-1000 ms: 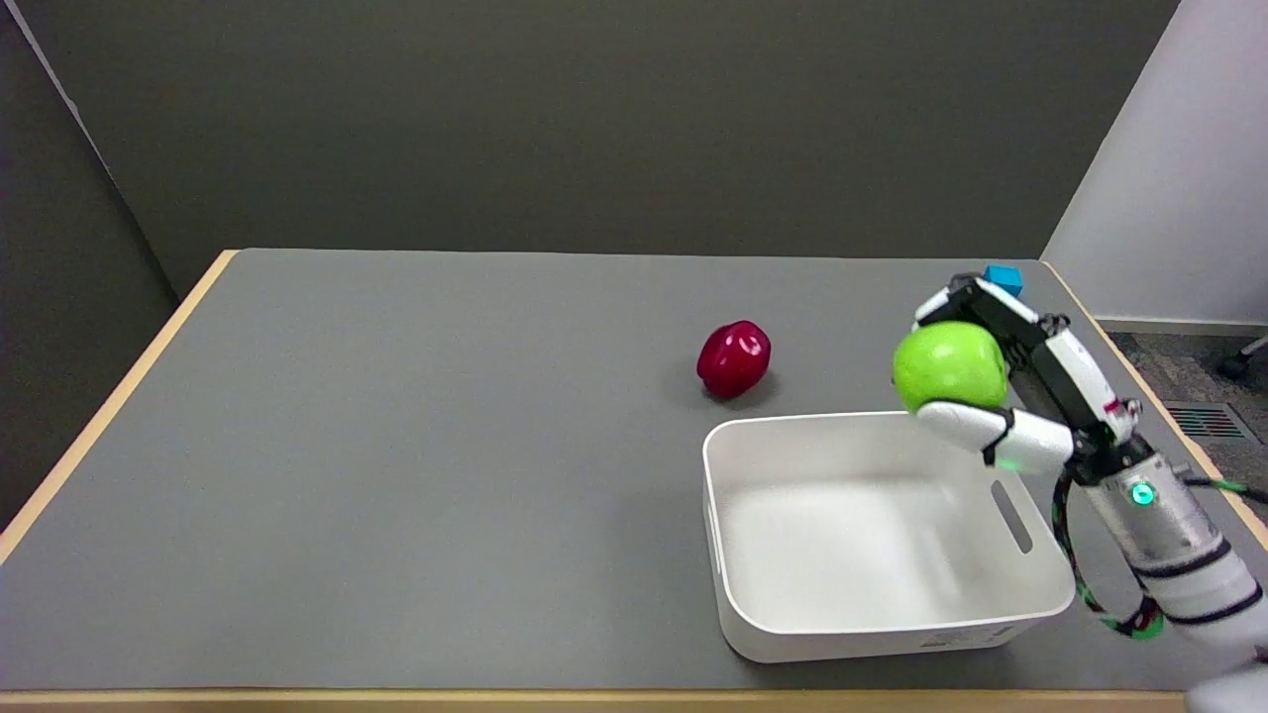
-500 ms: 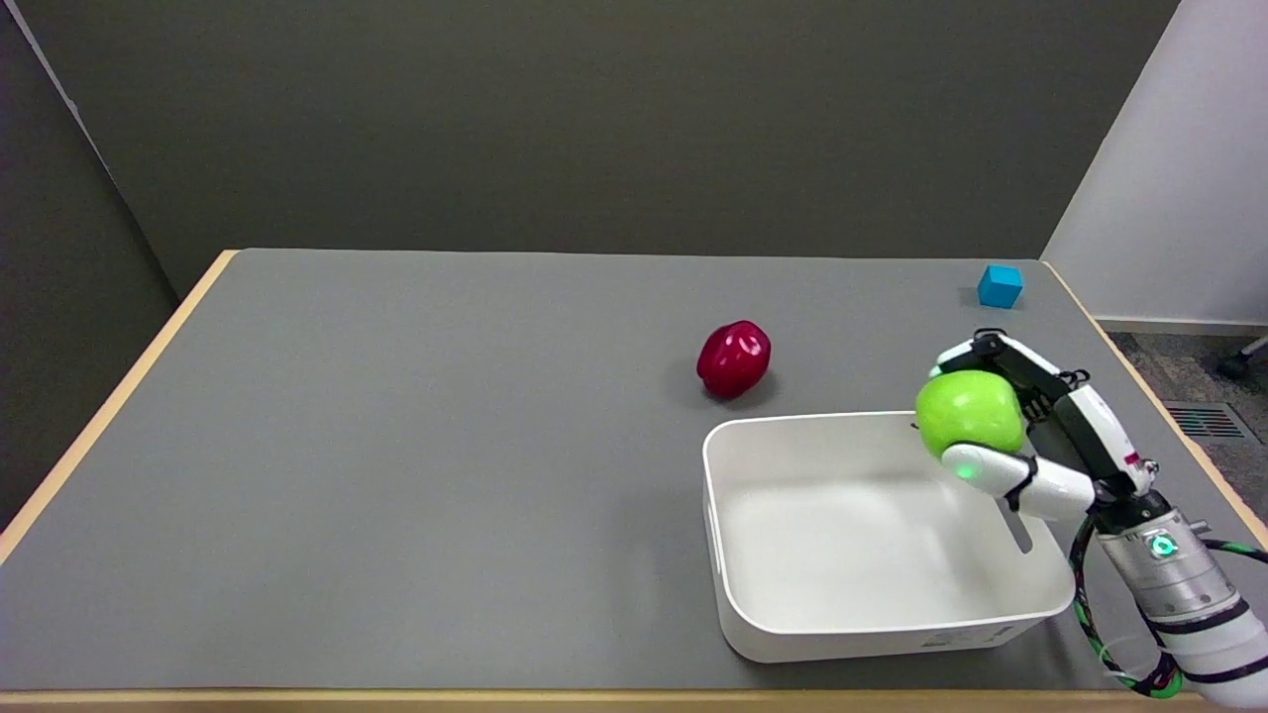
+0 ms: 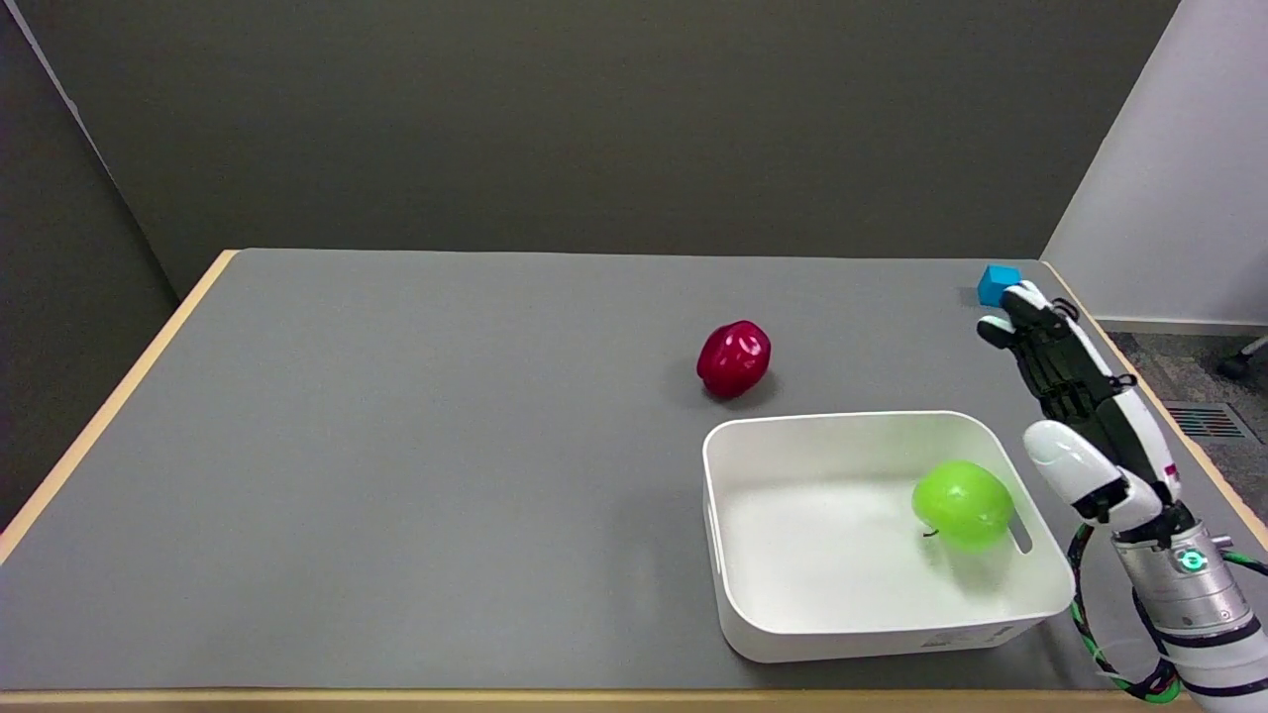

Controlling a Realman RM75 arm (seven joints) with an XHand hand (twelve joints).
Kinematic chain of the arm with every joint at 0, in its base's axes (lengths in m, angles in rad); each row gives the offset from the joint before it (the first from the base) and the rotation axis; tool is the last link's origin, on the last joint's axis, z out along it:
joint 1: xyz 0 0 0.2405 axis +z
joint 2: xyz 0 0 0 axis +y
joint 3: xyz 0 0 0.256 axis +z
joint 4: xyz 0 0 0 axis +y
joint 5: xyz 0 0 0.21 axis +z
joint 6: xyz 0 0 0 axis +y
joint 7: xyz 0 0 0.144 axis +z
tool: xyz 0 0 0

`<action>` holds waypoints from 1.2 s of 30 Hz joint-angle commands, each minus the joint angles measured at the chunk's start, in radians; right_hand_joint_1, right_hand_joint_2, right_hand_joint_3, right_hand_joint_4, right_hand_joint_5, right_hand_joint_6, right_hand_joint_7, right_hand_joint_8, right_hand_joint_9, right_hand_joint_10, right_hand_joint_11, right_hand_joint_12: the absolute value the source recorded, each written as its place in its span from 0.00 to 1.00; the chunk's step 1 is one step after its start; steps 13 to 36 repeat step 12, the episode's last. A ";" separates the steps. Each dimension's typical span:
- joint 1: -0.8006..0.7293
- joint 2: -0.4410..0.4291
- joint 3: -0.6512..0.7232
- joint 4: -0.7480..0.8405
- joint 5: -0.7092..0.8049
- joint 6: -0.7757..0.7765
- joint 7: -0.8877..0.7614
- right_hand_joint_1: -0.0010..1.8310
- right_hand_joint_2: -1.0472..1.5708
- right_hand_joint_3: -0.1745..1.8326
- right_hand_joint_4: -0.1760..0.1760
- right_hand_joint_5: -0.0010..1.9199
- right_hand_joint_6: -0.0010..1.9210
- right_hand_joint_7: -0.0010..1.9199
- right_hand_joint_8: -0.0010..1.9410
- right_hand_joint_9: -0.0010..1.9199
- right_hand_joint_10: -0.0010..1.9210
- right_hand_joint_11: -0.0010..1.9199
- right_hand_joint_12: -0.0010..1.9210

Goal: Place the green apple into the white box.

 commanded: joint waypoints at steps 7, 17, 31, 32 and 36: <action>0.040 -0.010 -0.028 -0.048 0.143 0.143 0.079 0.24 0.62 0.46 0.67 0.03 0.14 0.00 0.00 0.00 0.00 0.00 0.13; 0.074 -0.009 -0.027 -0.052 0.384 0.213 0.079 0.19 0.63 0.44 0.65 0.01 0.14 0.00 0.00 0.00 0.00 0.00 0.05; 0.074 -0.009 -0.027 -0.052 0.384 0.213 0.079 0.19 0.63 0.44 0.65 0.01 0.14 0.00 0.00 0.00 0.00 0.00 0.05; 0.074 -0.009 -0.027 -0.052 0.384 0.213 0.079 0.19 0.63 0.44 0.65 0.01 0.14 0.00 0.00 0.00 0.00 0.00 0.05; 0.074 -0.009 -0.027 -0.052 0.384 0.213 0.079 0.19 0.63 0.44 0.65 0.01 0.14 0.00 0.00 0.00 0.00 0.00 0.05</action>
